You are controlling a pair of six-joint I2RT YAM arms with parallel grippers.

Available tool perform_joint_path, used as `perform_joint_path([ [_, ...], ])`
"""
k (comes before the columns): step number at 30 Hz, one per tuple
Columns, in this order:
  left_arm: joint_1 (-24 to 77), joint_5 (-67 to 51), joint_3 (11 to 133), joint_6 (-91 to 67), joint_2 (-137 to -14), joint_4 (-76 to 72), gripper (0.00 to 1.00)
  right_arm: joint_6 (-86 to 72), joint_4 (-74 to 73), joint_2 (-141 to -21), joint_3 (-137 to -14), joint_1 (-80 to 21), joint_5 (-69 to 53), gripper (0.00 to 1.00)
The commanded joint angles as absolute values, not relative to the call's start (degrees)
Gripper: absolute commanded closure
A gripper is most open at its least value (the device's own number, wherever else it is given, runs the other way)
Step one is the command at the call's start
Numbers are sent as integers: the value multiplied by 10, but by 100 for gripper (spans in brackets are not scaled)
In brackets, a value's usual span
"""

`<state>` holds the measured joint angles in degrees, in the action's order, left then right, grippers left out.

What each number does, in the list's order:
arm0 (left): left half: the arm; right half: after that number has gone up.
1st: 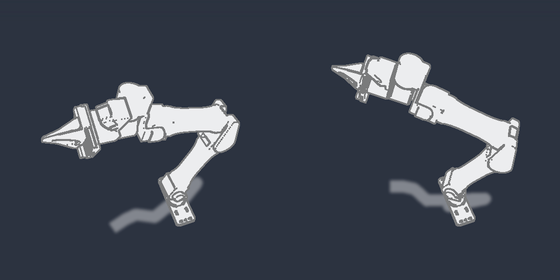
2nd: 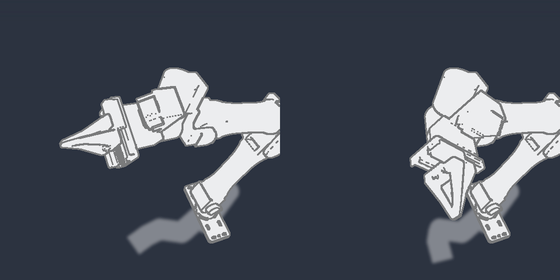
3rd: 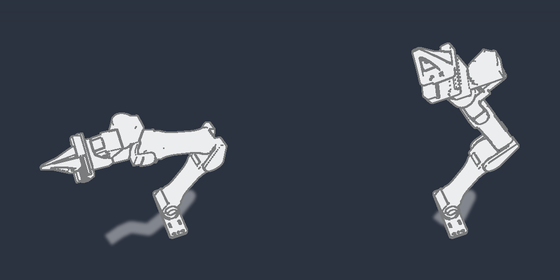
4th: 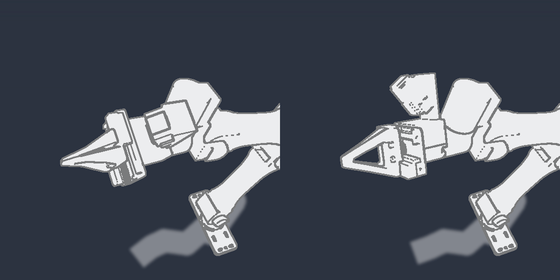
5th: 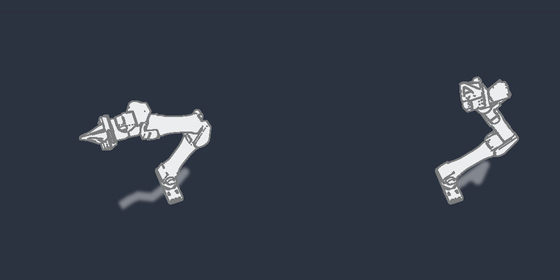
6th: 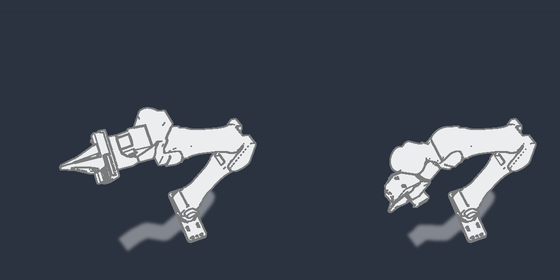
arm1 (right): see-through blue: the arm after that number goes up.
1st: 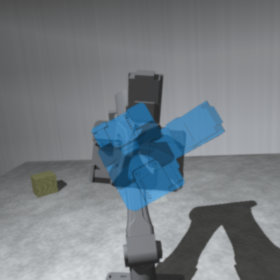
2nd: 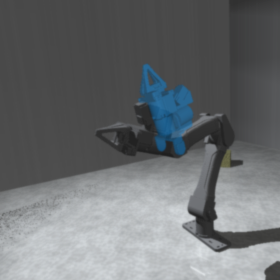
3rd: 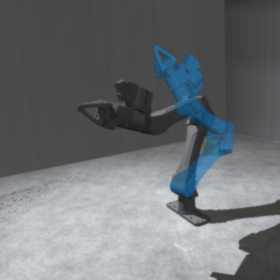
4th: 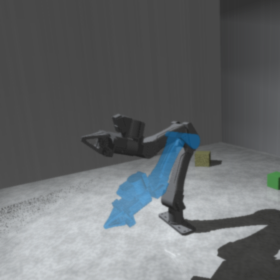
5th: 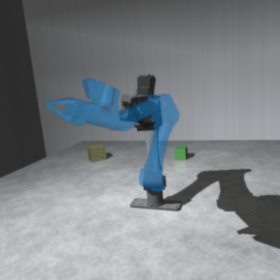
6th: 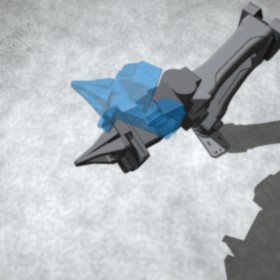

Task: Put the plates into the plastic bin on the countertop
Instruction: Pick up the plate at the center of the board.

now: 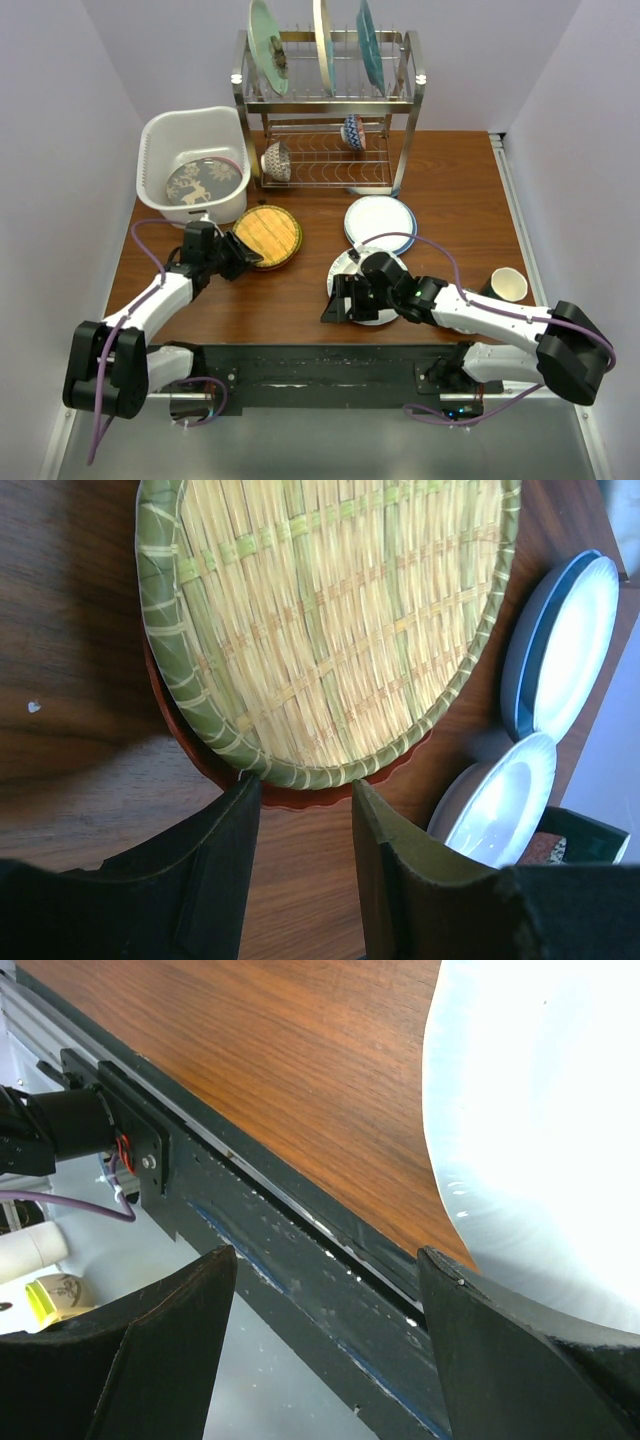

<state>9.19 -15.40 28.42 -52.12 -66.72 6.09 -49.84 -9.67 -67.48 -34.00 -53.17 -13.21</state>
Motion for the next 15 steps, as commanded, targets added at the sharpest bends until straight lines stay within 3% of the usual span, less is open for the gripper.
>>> perform_joint_path([
  [1,97,-132,265,-536,-671,21,53,-494,-78,-678,-347,-527,-147,23],
  [7,100,-122,256,-541,-699,8,52,-494,-79,-675,-343,-527,-147,23],
  [12,103,-120,256,-546,-722,-21,39,-493,-80,-674,-343,-526,-148,23],
  [15,104,-120,259,-548,-728,-25,37,-494,-80,-674,-344,-526,-149,23],
])
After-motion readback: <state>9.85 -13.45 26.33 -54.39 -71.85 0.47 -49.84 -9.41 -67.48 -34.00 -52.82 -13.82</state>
